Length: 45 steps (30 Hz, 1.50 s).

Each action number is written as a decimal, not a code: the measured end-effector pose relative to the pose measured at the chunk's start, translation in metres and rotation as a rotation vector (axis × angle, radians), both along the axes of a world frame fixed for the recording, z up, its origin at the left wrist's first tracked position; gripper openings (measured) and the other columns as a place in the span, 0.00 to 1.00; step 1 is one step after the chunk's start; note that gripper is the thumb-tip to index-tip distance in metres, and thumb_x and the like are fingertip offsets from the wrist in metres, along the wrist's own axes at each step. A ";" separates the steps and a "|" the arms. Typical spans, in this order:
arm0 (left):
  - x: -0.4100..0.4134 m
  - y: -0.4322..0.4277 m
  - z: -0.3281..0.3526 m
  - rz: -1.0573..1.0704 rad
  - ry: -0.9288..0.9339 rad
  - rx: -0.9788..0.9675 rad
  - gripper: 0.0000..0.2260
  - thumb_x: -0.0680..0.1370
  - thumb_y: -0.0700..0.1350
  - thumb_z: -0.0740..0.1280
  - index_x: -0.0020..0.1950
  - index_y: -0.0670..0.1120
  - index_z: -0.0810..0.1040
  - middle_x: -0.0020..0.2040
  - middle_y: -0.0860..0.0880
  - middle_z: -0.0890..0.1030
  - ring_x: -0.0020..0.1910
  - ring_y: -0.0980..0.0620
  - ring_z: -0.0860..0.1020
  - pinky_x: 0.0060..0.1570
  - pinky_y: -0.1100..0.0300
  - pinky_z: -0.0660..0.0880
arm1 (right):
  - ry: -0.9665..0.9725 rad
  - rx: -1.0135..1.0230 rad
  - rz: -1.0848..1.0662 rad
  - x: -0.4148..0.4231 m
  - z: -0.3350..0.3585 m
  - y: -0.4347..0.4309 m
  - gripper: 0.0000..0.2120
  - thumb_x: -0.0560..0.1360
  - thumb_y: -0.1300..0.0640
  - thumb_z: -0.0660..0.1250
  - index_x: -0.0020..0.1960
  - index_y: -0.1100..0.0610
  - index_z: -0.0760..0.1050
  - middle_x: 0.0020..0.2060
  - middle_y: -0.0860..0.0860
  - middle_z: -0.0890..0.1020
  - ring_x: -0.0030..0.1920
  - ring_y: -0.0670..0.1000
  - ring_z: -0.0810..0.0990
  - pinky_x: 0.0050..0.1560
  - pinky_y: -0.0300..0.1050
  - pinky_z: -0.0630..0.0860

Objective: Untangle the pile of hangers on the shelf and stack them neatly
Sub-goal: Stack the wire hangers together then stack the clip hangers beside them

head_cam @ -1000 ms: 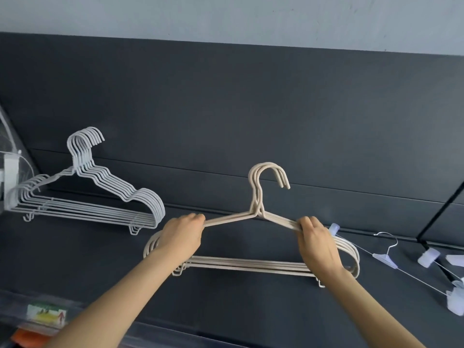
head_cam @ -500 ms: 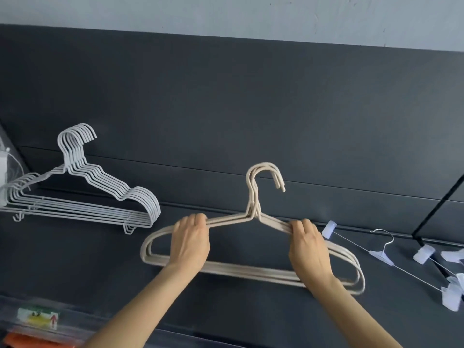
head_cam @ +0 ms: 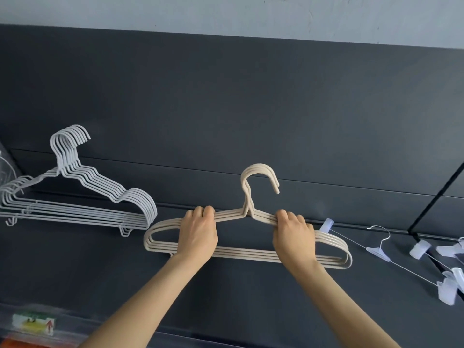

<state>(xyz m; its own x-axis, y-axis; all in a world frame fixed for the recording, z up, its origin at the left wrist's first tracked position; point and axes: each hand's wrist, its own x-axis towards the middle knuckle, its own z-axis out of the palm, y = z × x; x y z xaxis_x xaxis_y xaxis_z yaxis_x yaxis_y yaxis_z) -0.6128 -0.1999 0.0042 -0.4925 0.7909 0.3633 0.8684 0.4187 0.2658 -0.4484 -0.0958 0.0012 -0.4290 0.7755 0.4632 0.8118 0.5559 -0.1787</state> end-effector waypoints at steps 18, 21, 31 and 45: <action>-0.014 -0.013 0.007 -0.067 -0.075 -0.077 0.12 0.79 0.37 0.57 0.61 0.44 0.70 0.54 0.46 0.77 0.53 0.47 0.73 0.51 0.55 0.70 | -0.067 -0.144 0.211 0.031 0.011 0.008 0.10 0.76 0.63 0.55 0.56 0.58 0.70 0.46 0.55 0.78 0.47 0.58 0.74 0.42 0.46 0.62; -0.013 -0.016 0.008 -0.035 -0.043 -0.102 0.13 0.77 0.34 0.57 0.60 0.44 0.70 0.53 0.46 0.78 0.52 0.47 0.73 0.50 0.56 0.69 | -0.119 -0.156 0.187 0.038 0.013 0.006 0.16 0.72 0.68 0.55 0.58 0.58 0.68 0.48 0.55 0.78 0.49 0.58 0.75 0.42 0.44 0.59; -0.019 -0.053 0.026 0.040 -0.027 -0.060 0.12 0.77 0.34 0.57 0.59 0.44 0.71 0.52 0.45 0.78 0.52 0.46 0.74 0.50 0.55 0.69 | -0.128 -0.188 0.260 0.027 0.023 -0.019 0.10 0.74 0.66 0.54 0.53 0.58 0.67 0.48 0.55 0.78 0.41 0.60 0.72 0.39 0.45 0.60; -0.204 -0.192 0.036 0.126 -0.021 -0.081 0.09 0.78 0.36 0.56 0.55 0.42 0.72 0.50 0.45 0.77 0.52 0.45 0.74 0.52 0.52 0.71 | -0.123 -0.321 0.483 -0.165 0.033 -0.130 0.04 0.79 0.57 0.51 0.46 0.52 0.60 0.47 0.53 0.78 0.47 0.59 0.77 0.40 0.48 0.68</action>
